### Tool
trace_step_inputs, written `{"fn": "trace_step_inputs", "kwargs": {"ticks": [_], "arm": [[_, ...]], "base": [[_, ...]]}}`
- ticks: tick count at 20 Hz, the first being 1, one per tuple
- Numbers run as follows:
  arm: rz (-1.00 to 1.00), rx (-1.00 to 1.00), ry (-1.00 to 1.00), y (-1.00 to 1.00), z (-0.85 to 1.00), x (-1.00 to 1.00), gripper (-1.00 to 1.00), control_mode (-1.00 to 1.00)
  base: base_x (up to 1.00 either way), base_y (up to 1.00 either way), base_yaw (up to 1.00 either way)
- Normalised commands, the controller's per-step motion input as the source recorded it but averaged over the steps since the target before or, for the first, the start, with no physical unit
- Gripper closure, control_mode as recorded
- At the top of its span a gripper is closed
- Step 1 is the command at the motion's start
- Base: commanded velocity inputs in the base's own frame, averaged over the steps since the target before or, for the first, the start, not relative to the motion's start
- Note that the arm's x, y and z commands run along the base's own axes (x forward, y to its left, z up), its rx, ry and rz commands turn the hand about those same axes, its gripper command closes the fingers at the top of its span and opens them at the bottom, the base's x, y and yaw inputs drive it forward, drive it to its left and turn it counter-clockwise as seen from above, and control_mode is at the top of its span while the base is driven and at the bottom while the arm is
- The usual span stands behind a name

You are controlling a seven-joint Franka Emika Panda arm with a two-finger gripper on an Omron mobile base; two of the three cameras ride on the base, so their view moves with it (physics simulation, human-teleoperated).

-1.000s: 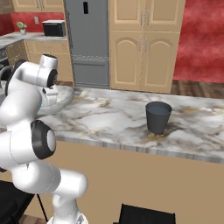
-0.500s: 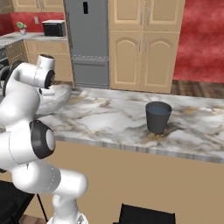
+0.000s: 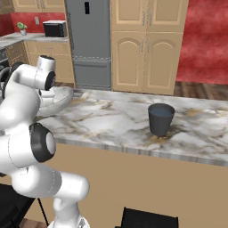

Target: There are four ice cubes in the ice bowl. Place two ice cubes in each glass of water.

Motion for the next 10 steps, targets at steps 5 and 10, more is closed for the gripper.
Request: {"fn": "trace_step_inputs", "kwargs": {"ticks": [5,10], "arm": [[-0.04,0.01,-0.04,0.0,0.15,0.0,1.0,-1.0],[-0.03,0.01,-0.01,0.0,0.34,0.0,1.0,-1.0]], "base": [[0.0,0.0,0.0],[0.0,0.0,0.0]]}}
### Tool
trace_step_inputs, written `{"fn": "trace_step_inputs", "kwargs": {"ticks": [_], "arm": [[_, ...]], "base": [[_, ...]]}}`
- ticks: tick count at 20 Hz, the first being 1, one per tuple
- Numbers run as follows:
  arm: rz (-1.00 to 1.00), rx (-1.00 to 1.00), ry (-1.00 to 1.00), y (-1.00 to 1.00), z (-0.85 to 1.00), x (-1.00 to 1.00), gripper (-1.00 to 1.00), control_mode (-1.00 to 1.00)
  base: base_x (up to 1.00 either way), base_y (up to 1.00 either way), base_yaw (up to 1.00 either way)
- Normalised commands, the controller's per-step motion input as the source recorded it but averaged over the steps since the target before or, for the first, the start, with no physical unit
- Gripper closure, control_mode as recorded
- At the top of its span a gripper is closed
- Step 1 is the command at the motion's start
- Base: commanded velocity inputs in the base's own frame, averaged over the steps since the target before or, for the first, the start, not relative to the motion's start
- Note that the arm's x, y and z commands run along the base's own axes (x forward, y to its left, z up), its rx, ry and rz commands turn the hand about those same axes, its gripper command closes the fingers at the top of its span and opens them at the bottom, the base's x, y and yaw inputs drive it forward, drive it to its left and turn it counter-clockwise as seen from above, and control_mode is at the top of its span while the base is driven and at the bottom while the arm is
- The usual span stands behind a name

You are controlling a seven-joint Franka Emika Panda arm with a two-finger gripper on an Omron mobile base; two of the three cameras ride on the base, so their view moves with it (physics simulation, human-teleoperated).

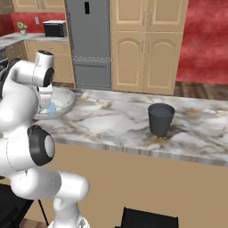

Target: There are four ice cubes in the ice bowl. Place two ice cubes in each glass of water.

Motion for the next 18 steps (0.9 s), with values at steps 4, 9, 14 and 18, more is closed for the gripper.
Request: {"fn": "trace_step_inputs", "kwargs": {"ticks": [4,9,14,18], "arm": [[-0.04,0.0,0.0,0.0,0.45,-0.01,1.0,-1.0],[-0.17,0.0,0.0,-0.36,0.26,-0.45,1.0,-1.0],[-0.15,-0.02,-0.02,-0.77,0.06,-0.75,1.0,-1.0],[-0.01,0.0,-0.21,-0.91,0.12,-0.95,1.0,-1.0]], "base": [[0.0,0.0,0.0],[0.0,0.0,0.0],[0.0,0.0,0.0],[0.0,0.0,0.0]]}}
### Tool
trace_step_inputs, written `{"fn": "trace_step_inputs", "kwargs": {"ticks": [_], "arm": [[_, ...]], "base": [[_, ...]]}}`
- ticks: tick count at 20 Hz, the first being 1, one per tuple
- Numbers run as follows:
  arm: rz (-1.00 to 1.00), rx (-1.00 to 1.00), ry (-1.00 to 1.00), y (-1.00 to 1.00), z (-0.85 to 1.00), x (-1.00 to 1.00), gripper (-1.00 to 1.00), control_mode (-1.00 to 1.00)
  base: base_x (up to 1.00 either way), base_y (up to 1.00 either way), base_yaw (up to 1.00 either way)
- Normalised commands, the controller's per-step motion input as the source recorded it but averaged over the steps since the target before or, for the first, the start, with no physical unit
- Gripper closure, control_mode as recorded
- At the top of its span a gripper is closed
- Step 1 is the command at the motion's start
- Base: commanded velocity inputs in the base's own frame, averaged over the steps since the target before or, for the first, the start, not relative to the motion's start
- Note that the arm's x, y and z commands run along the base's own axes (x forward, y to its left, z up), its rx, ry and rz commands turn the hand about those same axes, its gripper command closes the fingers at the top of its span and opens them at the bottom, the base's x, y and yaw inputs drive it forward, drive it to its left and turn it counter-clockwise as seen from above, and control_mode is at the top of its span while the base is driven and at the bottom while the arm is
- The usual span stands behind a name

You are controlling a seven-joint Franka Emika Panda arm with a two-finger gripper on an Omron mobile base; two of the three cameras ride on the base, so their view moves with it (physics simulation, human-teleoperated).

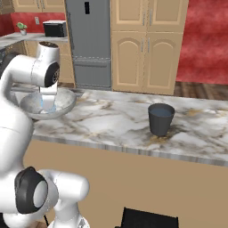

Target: There are four ice cubes in the ice bowl. Place two ice cubes in each glass of water.

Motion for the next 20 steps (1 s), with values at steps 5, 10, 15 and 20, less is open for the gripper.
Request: {"fn": "trace_step_inputs", "kwargs": {"ticks": [5,10,15,20], "arm": [[0.0,0.0,-0.24,-0.7,0.54,-0.57,1.0,-1.0],[0.0,0.0,-0.25,-0.86,0.36,-0.36,1.0,-1.0],[0.0,-0.06,-0.18,-0.98,0.24,-0.09,1.0,-1.0],[0.0,-0.1,-0.13,-0.94,0.09,0.0,1.0,-1.0]], "base": [[0.0,0.0,0.0],[0.0,0.0,0.0],[0.0,0.0,0.0],[0.0,0.0,0.0]]}}
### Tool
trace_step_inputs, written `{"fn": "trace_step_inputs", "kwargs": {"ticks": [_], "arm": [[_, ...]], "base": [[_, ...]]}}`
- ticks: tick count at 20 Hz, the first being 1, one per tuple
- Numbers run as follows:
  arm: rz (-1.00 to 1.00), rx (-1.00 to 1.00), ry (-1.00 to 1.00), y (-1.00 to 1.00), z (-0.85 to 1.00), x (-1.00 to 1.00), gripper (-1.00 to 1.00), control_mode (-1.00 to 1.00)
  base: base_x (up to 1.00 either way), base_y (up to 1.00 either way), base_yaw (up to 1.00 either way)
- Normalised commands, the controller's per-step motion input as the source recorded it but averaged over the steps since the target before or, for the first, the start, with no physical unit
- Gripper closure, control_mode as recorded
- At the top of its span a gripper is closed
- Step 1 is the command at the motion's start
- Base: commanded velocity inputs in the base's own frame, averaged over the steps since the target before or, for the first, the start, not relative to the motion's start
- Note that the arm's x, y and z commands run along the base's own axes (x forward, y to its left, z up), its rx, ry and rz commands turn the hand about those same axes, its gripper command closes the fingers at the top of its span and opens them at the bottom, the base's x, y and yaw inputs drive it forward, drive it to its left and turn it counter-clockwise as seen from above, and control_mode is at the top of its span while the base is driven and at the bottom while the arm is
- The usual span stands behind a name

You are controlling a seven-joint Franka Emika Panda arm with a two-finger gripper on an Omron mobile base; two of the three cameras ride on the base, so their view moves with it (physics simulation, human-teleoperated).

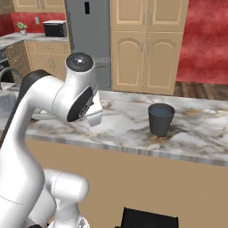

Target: There are four ice cubes in the ice bowl. Place two ice cubes in each glass of water.

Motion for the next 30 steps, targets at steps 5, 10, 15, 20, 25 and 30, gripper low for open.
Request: {"fn": "trace_step_inputs", "kwargs": {"ticks": [5,10,15,20,25,30], "arm": [[0.0,-0.15,-0.06,-0.82,0.01,0.13,1.0,-1.0],[0.0,-0.19,0.0,-0.7,0.04,0.28,1.0,-1.0],[0.0,-0.2,0.04,-0.61,0.09,0.39,1.0,-1.0],[0.0,-0.2,0.09,-0.51,0.06,0.41,1.0,-1.0],[0.08,-0.17,0.17,-0.54,0.11,0.17,1.0,-1.0],[0.14,-0.07,0.24,-0.48,0.0,0.0,1.0,-1.0]], "base": [[0.0,0.0,0.0],[0.0,0.0,0.0],[0.0,0.0,0.0],[0.0,0.0,0.0],[0.0,0.0,0.0],[0.0,0.0,0.0]]}}
